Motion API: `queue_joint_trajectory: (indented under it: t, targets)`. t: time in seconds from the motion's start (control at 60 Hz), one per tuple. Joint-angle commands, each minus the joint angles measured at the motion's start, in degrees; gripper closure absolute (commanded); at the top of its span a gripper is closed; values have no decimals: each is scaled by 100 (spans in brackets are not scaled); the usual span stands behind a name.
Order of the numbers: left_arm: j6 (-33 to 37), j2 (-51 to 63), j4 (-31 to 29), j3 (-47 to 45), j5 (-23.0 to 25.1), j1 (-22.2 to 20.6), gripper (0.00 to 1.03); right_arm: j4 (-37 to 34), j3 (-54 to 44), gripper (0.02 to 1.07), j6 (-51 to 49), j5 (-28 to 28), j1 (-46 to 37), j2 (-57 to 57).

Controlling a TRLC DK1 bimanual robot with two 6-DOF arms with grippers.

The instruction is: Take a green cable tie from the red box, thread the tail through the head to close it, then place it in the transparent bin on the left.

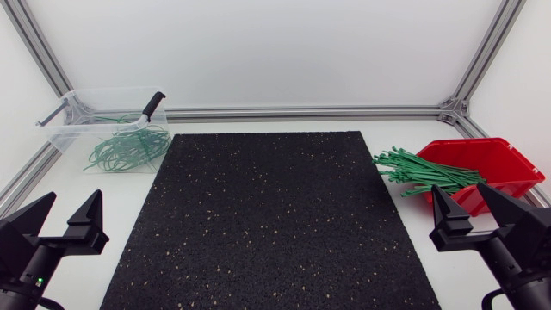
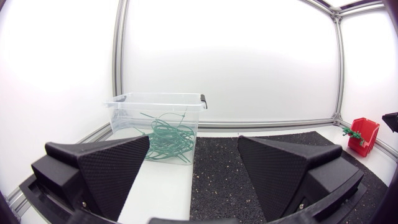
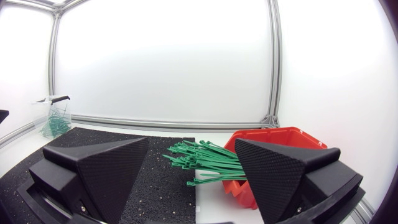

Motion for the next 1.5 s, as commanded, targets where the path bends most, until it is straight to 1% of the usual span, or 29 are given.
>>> queue_joint_trajectory:
  t: [0.0,0.267,0.45,0.75,0.9,1.117,1.25,1.417,1.483]
  targets:
    - [-103,-54,-45,-244,-42,32,4,-105,288,5,-8,38,-36,-67]
    - [-103,-54,-45,-244,-42,32,4,-466,815,5,-52,38,-36,21]
    - [-103,-54,-45,-244,-42,41,4,-642,1369,5,-52,38,-36,434]
    - [-103,-54,-45,-244,-42,32,4,-1125,2547,5,-52,117,-45,1594]
    - [-103,-54,-45,-235,-42,41,4,-1591,3241,5,-26,258,-62,2280]
    - [-103,-54,-45,-244,-42,41,4,-2048,3953,6,-61,275,-159,3036]
    - [-103,-54,-45,-235,-42,50,4,-2663,4683,6,-192,258,-238,3783]
    - [-103,-54,-45,-235,-42,41,4,-3621,5693,6,-764,231,-335,4714]
    - [-103,-54,-45,-244,-42,41,4,-3894,5992,6,-896,205,-370,4978]
